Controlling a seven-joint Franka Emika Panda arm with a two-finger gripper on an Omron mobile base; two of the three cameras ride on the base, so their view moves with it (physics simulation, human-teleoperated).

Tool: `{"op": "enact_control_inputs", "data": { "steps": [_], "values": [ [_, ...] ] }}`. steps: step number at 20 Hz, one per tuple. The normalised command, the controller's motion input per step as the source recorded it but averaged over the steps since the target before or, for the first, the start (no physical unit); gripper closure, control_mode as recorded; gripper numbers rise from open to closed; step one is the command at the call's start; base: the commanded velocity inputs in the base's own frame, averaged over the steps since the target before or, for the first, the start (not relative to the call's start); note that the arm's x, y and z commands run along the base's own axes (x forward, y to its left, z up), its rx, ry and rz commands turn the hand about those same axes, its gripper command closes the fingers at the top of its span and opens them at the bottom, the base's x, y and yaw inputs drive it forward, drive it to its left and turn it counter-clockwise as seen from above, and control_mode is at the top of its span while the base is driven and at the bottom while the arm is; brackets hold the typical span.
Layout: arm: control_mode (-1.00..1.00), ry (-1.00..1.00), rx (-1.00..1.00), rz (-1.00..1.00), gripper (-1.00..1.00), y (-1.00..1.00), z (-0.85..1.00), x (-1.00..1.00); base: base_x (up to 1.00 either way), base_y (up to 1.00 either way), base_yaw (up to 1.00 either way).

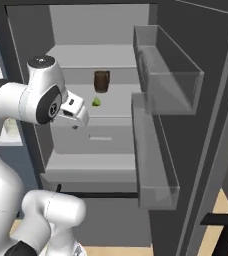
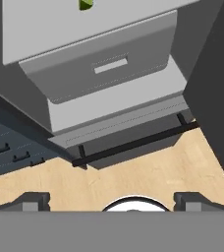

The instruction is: Grab a lemon wedge from the fridge and one ice cube from the ice bowl, and put them in the glass of lemonade.

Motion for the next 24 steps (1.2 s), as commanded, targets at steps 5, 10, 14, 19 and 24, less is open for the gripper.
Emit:
{"op": "enact_control_inputs", "data": {
  "steps": [5,10,14,19,24],
  "values": [
    [1.00,0.00,0.00,0.00,-1.00,0.00,0.00,0.00,0.06,0.01,0.19],
    [1.00,0.00,0.00,0.00,-1.00,0.00,0.00,0.00,0.38,0.00,0.21],
    [1.00,0.00,0.00,0.00,-1.00,0.00,0.00,0.00,0.62,-0.03,0.20],
    [1.00,0.00,0.00,0.00,-1.00,0.00,0.00,0.00,0.39,-0.39,0.20],
    [1.00,0.00,0.00,0.00,-1.00,0.00,0.00,0.00,0.36,-0.49,0.19]
  ]
}}
